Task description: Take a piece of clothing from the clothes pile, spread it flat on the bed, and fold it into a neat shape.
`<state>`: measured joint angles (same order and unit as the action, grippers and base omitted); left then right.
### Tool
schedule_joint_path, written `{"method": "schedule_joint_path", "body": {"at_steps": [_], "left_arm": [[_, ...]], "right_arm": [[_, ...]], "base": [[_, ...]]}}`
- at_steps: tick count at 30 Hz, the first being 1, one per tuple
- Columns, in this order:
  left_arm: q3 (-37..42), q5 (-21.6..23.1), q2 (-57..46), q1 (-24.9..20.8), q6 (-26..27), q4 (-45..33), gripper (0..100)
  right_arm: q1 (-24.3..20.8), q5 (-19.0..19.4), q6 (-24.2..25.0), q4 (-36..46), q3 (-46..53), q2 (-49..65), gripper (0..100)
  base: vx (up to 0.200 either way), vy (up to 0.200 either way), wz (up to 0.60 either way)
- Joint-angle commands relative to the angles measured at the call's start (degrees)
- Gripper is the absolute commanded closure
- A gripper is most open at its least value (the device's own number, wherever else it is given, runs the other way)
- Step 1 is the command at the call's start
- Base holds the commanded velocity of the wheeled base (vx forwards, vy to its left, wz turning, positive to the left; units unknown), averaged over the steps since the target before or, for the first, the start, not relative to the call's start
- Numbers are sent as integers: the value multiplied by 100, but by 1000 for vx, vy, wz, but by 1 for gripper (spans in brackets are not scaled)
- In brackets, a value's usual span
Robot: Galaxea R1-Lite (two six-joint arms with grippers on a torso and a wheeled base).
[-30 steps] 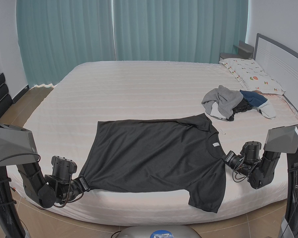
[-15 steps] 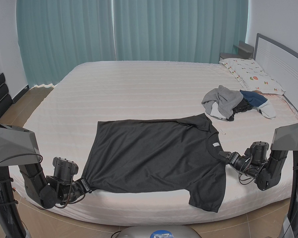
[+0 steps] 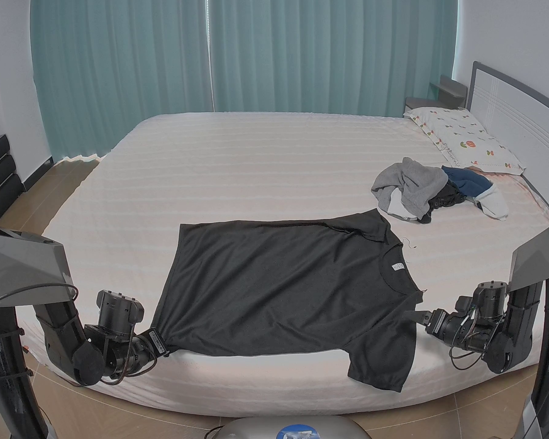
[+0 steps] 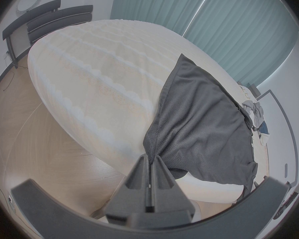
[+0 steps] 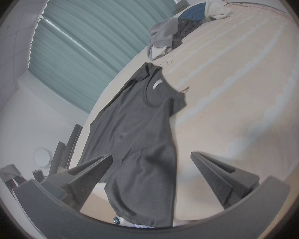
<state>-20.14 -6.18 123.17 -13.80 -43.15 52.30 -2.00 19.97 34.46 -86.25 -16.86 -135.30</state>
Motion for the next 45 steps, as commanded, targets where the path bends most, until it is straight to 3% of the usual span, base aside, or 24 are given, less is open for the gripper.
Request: {"method": "schedule_joint_path", "body": {"at_steps": [1, 11, 12, 30, 40, 45], "left_arm": [[36, 3, 14, 0, 0, 0, 100], [36, 3, 14, 0, 0, 0, 100], [36, 3, 14, 9, 0, 0, 100], [142, -15, -13, 44, 18, 9, 100], [326, -15, 14, 26, 88, 61, 100], [379, -32, -30, 18, 106, 52, 100]], "right_arm": [[-231, 25, -62, -199, 253, -418, 0], [-310, 25, -62, -217, 306, -453, 0], [-310, 25, -62, -217, 297, -453, 100], [15, -19, -458, -138, 754, -84, 100], [692, 69, -1231, -217, 1475, -31, 100], [718, 69, -1469, -173, 1686, 127, 100]], "base": [[0, 0, 0], [0, 0, 0], [0, 0, 0], [0, 0, 0], [0, 0, 0], [0, 0, 0]]}}
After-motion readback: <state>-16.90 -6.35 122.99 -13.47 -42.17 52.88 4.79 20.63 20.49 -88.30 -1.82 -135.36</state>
